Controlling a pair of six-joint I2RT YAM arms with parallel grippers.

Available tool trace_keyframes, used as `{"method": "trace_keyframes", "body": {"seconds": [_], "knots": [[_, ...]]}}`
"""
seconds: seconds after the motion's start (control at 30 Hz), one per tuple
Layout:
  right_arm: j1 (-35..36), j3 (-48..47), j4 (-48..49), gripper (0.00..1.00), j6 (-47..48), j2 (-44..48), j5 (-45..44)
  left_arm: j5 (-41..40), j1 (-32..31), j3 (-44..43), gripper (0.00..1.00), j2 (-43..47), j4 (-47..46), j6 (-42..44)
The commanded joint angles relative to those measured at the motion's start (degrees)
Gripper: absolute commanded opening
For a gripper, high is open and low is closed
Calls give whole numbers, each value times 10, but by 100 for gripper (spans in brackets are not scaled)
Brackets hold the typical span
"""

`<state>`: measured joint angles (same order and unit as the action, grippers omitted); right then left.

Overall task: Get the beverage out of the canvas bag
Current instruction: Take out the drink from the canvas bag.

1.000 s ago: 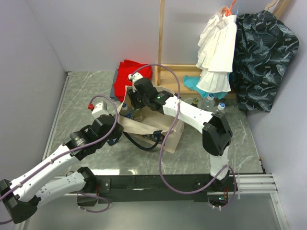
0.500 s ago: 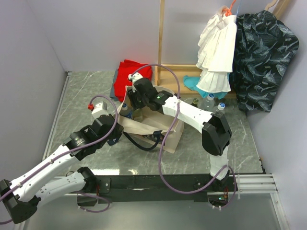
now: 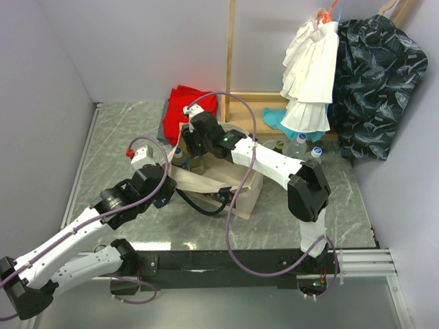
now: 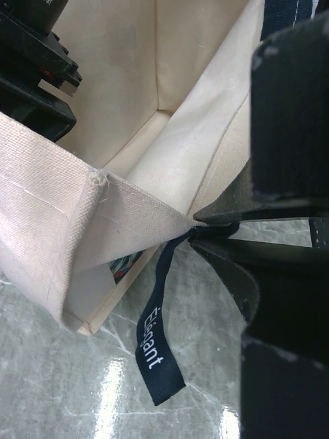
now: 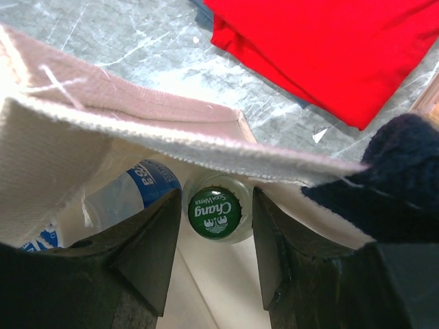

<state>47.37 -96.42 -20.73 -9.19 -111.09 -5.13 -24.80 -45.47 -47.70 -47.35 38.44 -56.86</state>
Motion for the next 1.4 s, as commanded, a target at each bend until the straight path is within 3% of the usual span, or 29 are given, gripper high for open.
{"method": "trace_keyframes", "body": {"seconds": [0.0,0.33,0.5,0.63,0.8,1.37], "knots": [[-2,-20,-7,52,-7,-16,-12,-4,-1,6,20,5,29,1],[-2,-6,7,50,-6,-10,-16,-3,-1,4,20,1,25,3],[-2,-15,3,28,-6,-18,-13,-3,-1,3,20,-2,24,4],[-2,-18,-1,23,-7,-21,-14,-2,-1,4,20,-3,23,4],[-2,-25,-7,0,-7,-26,-14,-2,-1,4,20,-4,23,5],[10,-17,-25,0,15,30,-89,-3,-1,4,20,-4,23,4]]}}
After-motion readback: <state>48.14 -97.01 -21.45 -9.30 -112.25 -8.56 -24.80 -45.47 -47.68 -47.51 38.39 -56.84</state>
